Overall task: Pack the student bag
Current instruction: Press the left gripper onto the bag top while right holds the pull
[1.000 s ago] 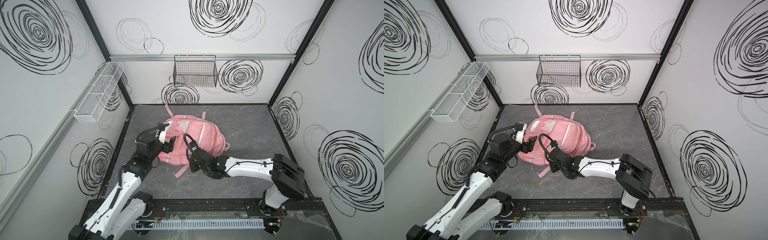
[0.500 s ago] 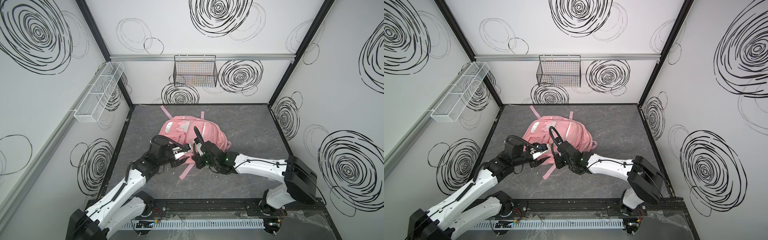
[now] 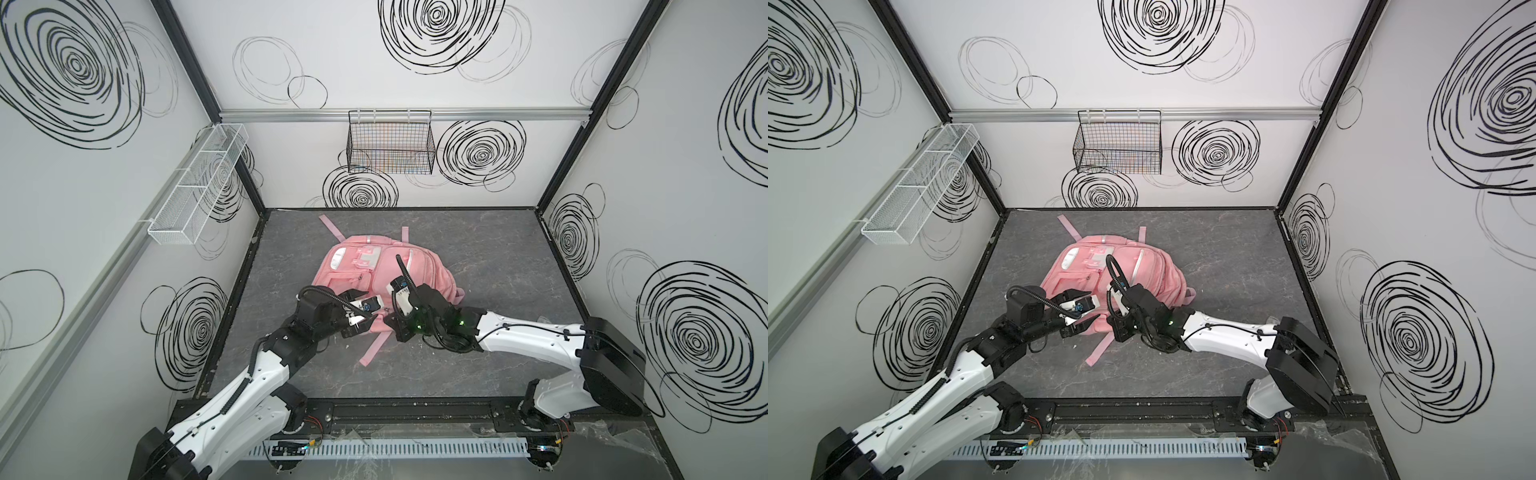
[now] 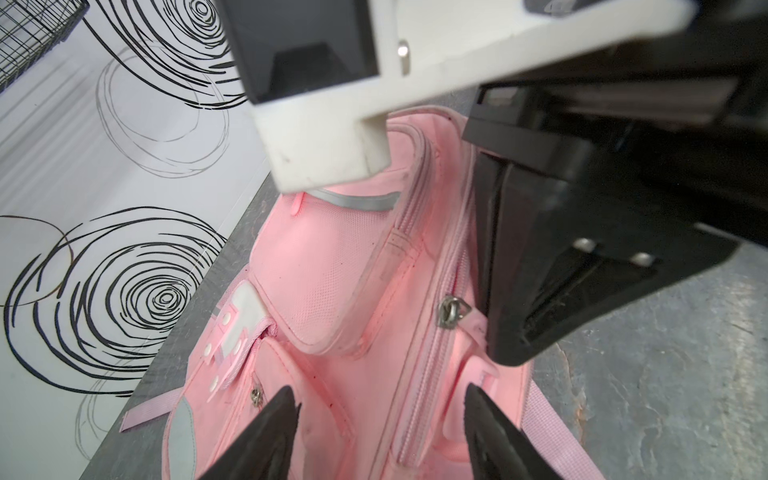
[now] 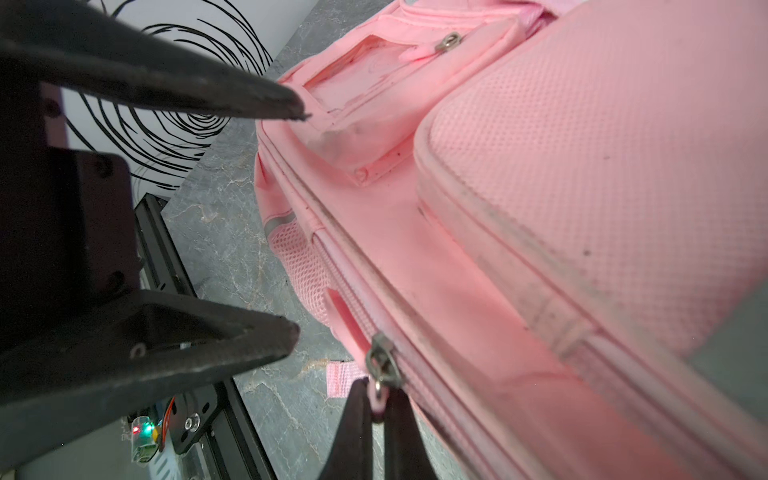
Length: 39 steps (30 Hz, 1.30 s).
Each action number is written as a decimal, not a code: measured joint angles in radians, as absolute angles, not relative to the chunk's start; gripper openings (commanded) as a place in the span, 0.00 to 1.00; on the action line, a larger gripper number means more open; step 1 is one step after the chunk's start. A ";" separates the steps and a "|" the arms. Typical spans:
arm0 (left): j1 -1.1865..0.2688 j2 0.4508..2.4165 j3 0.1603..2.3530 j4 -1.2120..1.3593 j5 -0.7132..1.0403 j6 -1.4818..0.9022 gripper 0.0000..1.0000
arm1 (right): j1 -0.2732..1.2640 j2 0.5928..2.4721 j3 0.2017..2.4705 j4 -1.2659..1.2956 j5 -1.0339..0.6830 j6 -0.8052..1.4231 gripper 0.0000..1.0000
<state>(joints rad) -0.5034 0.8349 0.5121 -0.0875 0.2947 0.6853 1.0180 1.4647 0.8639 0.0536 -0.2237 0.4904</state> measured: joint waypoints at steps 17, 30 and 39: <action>-0.521 0.916 0.512 -0.120 0.319 0.732 0.49 | 1.022 1.450 0.830 0.109 -0.294 0.469 0.00; -0.522 0.920 0.512 -0.117 0.321 0.760 0.14 | 1.023 1.420 0.813 0.110 -0.283 0.456 0.00; -0.523 0.912 0.512 -0.104 0.305 0.764 0.00 | 1.023 1.403 0.815 0.094 -0.253 0.448 0.00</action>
